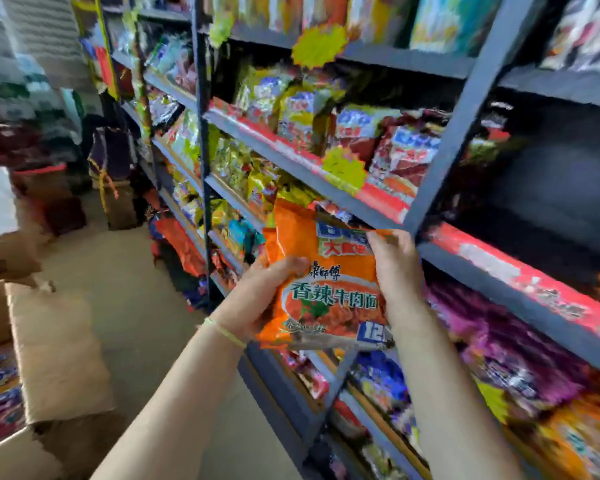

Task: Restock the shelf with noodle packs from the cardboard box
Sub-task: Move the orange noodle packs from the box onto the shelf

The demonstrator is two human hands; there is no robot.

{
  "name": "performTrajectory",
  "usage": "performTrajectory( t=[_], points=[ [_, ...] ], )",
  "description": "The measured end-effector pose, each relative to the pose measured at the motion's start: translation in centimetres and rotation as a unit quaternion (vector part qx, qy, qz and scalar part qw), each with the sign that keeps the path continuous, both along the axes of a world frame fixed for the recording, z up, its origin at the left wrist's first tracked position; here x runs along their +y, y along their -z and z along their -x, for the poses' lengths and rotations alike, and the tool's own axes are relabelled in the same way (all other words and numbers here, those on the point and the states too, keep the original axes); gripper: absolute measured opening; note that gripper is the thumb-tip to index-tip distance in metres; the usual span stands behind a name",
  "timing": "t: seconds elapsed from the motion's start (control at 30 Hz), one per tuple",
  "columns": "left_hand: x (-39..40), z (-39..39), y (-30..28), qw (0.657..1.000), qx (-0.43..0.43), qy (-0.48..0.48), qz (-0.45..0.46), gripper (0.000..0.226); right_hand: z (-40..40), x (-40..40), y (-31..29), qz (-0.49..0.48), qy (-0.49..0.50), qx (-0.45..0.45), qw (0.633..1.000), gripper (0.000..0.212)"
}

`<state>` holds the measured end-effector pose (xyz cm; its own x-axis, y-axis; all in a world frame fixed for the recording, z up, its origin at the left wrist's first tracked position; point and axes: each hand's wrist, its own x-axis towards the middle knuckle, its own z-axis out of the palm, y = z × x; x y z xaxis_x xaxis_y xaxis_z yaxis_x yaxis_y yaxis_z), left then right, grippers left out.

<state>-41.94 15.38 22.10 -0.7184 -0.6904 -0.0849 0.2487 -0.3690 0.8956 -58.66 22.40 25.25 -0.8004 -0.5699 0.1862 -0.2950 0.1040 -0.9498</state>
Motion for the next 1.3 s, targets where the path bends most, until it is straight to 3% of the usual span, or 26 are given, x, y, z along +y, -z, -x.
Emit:
performTrajectory(
  t=[0.07, 0.13, 0.23, 0.3, 0.5, 0.6, 0.77, 0.93, 1.07, 1.17, 1.2, 1.3],
  points=[
    [2.6, 2.6, -1.4, 1.000, -0.006, -0.006, 0.012, 0.045, 1.5, 4.4, -1.4, 0.043, 0.008, -0.023, 0.999, 0.025],
    [5.1, 4.9, -2.9, 0.999, 0.011, -0.012, 0.033, 0.024, 2.7, 8.6, -2.6, 0.038, -0.043, -0.055, 0.997, 0.041],
    [8.3, 7.4, -5.4, 0.997, 0.061, 0.016, 0.034, 0.027, 3.8, 13.9, -4.4, -0.021, -0.188, -0.063, 0.980, 0.057],
    [9.9, 9.2, -6.9, 0.994, 0.083, 0.050, 0.044, 0.027, 4.6, 16.6, -5.5, 0.003, -0.204, -0.058, 0.977, 0.062],
    [13.5, 15.5, -10.4, 0.968, 0.017, 0.200, 0.149, 0.038, 9.2, 22.4, -7.2, 0.123, -0.034, -0.034, 0.991, 0.071],
    [15.0, 19.6, -11.1, 0.947, 0.006, 0.249, 0.201, 0.055, 11.3, 25.1, -7.6, 0.156, 0.060, -0.019, 0.986, 0.069],
    [17.8, 25.6, -11.4, 0.939, 0.036, 0.264, 0.218, 0.048, 14.2, 28.9, -8.7, 0.104, 0.151, 0.047, 0.982, 0.059],
    [17.8, 30.4, -10.4, 0.908, 0.042, 0.312, 0.277, 0.071, 16.5, 30.4, -8.0, -0.009, 0.225, 0.132, 0.965, 0.027],
    [17.0, 32.5, -8.9, 0.877, -0.004, 0.341, 0.339, 0.084, 17.4, 30.7, -6.4, -0.110, 0.283, 0.195, 0.932, 0.018],
    [17.0, 33.2, -8.7, 0.867, -0.012, 0.353, 0.352, 0.077, 17.0, 30.0, -5.6, -0.097, 0.343, 0.255, 0.899, 0.039],
    [17.1, 33.2, -8.9, 0.866, -0.013, 0.355, 0.351, 0.072, 16.9, 29.8, -5.3, -0.083, 0.377, 0.303, 0.871, 0.045],
    [17.4, 33.7, -8.9, 0.884, -0.025, 0.320, 0.339, 0.075, 17.0, 29.6, -4.5, -0.112, 0.448, 0.508, 0.727, 0.037]
  ],
)
